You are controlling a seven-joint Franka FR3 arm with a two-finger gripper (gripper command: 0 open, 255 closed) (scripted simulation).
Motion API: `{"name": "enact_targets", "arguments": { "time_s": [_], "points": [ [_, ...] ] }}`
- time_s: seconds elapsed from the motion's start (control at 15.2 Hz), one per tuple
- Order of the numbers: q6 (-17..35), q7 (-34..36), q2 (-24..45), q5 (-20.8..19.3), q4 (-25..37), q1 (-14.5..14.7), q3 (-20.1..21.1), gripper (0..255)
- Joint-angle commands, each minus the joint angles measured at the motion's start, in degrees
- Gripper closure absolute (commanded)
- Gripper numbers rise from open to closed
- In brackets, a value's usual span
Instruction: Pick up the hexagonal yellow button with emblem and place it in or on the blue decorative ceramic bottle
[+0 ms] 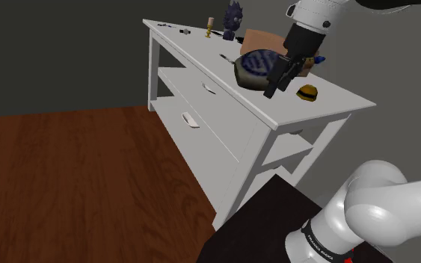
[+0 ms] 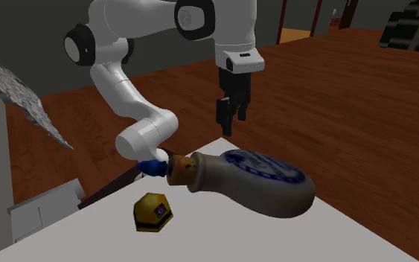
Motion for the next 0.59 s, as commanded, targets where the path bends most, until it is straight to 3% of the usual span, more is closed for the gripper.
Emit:
{"name": "enact_targets", "arguments": {
  "time_s": [0.0, 0.53],
  "points": [
    [0.00, 0.00, 0.00, 0.00, 0.00, 0.00, 0.00, 0],
    [-1.44, -13.28, 0.12, -10.00, -0.38, -2.60, -8.19, 0]
  ]
}}
